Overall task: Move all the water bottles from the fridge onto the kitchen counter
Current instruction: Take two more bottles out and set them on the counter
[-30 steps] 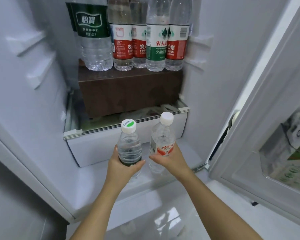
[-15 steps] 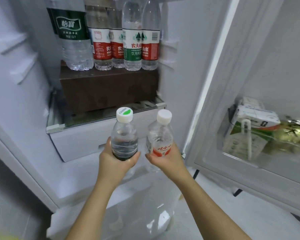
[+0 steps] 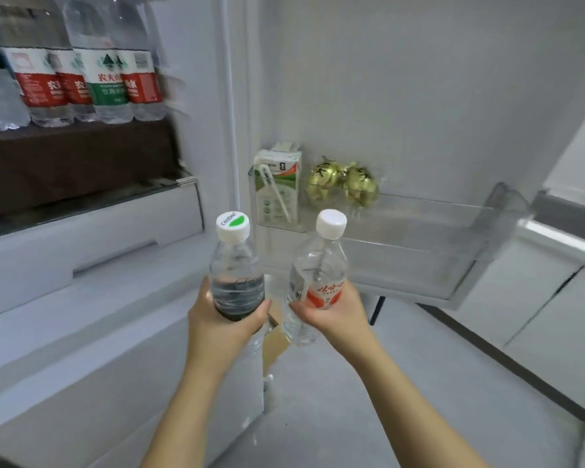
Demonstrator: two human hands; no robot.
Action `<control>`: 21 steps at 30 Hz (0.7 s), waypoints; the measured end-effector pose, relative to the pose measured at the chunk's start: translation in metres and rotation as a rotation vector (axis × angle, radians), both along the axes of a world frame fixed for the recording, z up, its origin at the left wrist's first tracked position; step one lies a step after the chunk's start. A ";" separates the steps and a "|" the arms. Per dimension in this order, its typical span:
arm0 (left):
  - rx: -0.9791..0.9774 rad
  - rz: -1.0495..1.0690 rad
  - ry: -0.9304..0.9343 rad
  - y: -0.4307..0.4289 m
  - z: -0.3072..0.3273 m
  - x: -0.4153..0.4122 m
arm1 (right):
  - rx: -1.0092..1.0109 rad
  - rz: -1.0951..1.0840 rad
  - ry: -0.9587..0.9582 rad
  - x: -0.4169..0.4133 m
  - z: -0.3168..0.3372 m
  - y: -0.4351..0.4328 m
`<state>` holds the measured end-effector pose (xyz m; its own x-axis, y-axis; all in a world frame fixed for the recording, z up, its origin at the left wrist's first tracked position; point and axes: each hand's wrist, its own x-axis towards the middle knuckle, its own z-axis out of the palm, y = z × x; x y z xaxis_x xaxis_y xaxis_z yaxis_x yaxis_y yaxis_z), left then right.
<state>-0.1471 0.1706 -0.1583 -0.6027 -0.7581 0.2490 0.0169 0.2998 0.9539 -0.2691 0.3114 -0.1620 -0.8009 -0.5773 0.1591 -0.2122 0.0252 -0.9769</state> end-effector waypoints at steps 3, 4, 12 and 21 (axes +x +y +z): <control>0.005 -0.094 -0.010 0.048 -0.002 -0.011 | 0.006 -0.099 0.012 -0.001 -0.003 0.055; 0.012 -0.123 -0.018 0.063 -0.004 -0.015 | 0.007 -0.132 0.016 -0.002 -0.004 0.073; -0.045 -0.376 -0.034 0.159 0.000 -0.056 | 0.021 -0.343 0.007 -0.012 -0.003 0.180; -0.017 -0.713 -0.043 0.225 -0.004 -0.142 | 0.043 -0.594 -0.002 -0.046 0.002 0.260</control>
<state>-0.2894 0.3958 -0.1622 -0.9597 -0.1718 0.2224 0.1772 0.2443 0.9534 -0.3148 0.5718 -0.1601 -0.9890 -0.0360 0.1436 -0.1477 0.1782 -0.9728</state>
